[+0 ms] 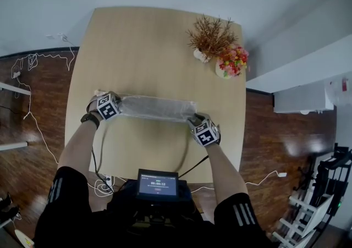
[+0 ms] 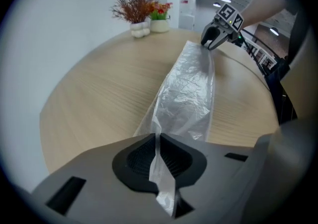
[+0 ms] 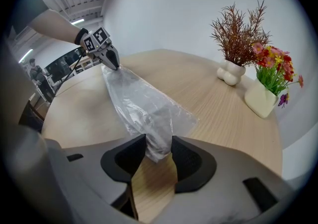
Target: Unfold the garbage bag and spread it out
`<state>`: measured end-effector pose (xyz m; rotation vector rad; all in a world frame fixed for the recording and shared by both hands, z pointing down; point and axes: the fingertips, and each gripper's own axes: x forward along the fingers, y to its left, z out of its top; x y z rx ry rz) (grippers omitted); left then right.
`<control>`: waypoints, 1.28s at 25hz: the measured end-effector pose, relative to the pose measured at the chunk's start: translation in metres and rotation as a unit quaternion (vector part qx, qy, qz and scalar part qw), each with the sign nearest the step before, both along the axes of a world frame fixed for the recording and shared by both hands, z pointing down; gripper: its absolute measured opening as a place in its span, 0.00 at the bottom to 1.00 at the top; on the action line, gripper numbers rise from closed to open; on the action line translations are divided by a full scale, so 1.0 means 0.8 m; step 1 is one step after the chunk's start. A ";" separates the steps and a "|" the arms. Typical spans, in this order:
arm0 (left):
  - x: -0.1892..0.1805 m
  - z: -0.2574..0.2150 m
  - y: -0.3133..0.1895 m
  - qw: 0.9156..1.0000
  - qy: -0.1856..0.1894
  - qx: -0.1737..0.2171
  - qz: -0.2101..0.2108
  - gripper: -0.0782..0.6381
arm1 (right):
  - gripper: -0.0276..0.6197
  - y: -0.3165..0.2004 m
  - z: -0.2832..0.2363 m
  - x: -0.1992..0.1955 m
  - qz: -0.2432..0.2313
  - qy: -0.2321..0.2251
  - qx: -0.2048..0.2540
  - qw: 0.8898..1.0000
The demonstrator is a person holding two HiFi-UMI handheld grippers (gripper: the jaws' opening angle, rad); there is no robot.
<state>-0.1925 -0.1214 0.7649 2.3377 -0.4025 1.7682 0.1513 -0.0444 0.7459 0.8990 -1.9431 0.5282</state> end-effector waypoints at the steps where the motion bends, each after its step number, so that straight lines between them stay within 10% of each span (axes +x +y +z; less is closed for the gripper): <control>1: 0.001 0.001 0.002 1.000 -0.004 0.002 0.007 0.13 | 0.36 0.000 0.000 0.000 -0.002 0.001 0.001 1.000; 16: 0.023 -0.081 0.012 0.978 0.072 0.179 0.075 0.11 | 0.35 -0.047 -0.076 -0.050 -0.018 -0.059 0.086 0.994; 32: 0.043 -0.156 0.054 0.948 0.132 0.268 0.108 0.11 | 0.35 -0.083 -0.049 -0.193 -0.217 -0.007 0.071 0.974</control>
